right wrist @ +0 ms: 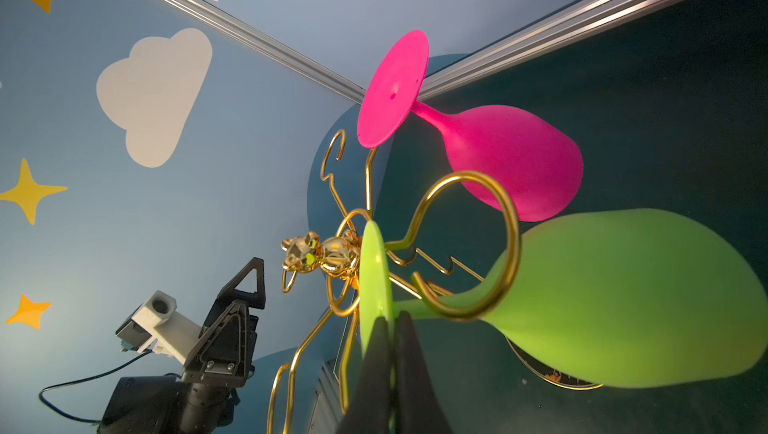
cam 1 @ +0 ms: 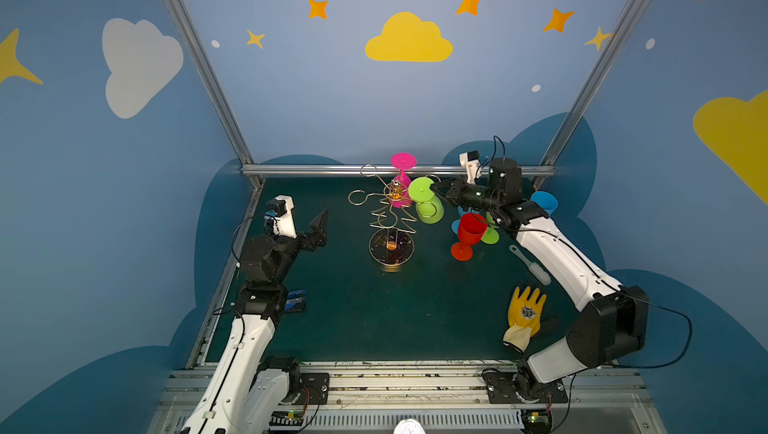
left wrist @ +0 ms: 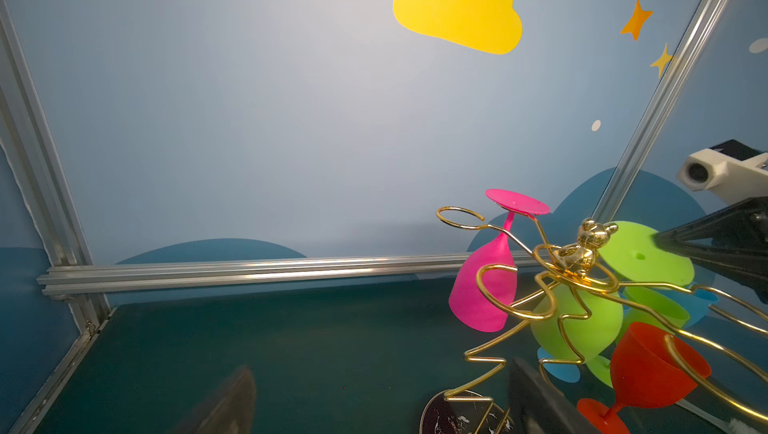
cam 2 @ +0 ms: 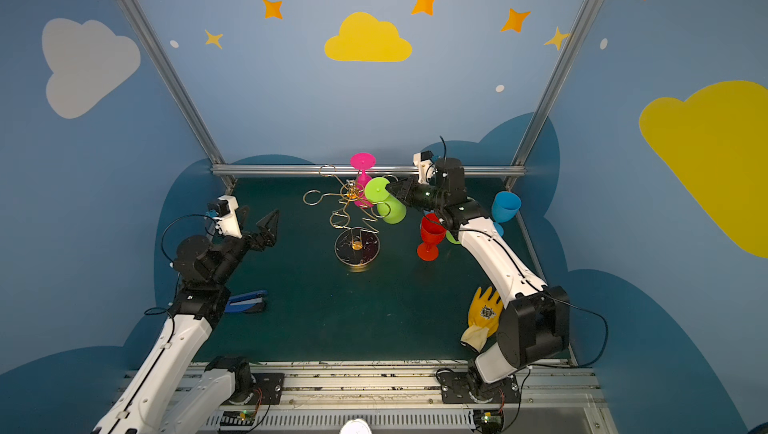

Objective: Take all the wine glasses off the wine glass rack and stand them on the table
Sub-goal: 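Close the right gripper on the lime green glass foot and lift it off, then hold the lime green glass up with the right gripper while the left gripper approaches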

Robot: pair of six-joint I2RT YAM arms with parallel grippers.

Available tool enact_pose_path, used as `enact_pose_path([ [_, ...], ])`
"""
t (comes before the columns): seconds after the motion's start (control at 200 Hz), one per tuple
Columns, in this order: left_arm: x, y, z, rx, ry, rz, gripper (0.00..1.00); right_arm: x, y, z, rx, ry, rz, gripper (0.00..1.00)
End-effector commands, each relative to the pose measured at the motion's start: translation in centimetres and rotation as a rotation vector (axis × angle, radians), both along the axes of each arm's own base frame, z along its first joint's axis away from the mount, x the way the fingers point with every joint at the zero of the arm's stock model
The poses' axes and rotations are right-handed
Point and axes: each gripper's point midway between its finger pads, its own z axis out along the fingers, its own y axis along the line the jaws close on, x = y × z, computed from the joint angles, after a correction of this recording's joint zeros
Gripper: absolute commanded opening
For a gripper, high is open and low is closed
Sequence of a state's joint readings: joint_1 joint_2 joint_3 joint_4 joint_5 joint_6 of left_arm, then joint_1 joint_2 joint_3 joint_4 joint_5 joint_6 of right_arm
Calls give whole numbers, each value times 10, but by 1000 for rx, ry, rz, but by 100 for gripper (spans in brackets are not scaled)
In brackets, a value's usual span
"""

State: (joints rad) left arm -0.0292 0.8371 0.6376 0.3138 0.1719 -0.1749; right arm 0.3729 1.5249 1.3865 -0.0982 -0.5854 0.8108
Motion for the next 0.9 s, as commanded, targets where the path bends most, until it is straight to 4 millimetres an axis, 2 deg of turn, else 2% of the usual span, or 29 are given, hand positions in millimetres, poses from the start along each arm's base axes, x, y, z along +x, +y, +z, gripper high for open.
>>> enact_pose_path([
  [0.0, -3, 1, 13, 8, -31, 7, 93, -6, -8, 24, 27, -71, -17, 0],
  [0.426, -3, 2, 13, 12, -32, 17, 93, -16, -34, 34, 31, -95, -72, 0],
  [0.611, -4, 7, 21, 1, -38, 40, 92, -26, -50, 56, 34, -149, -98, 0],
  [0.726, -11, 0, 39, -68, -48, -11, 89, -38, -59, 75, 16, -208, -106, 0],
  [0.771, -17, -6, 49, -108, -58, -51, 88, -47, -62, 86, 4, -258, -99, 0],
  [0.896, -34, -26, 80, -203, -83, -189, 84, -67, -72, 101, -40, -338, -113, 0],
])
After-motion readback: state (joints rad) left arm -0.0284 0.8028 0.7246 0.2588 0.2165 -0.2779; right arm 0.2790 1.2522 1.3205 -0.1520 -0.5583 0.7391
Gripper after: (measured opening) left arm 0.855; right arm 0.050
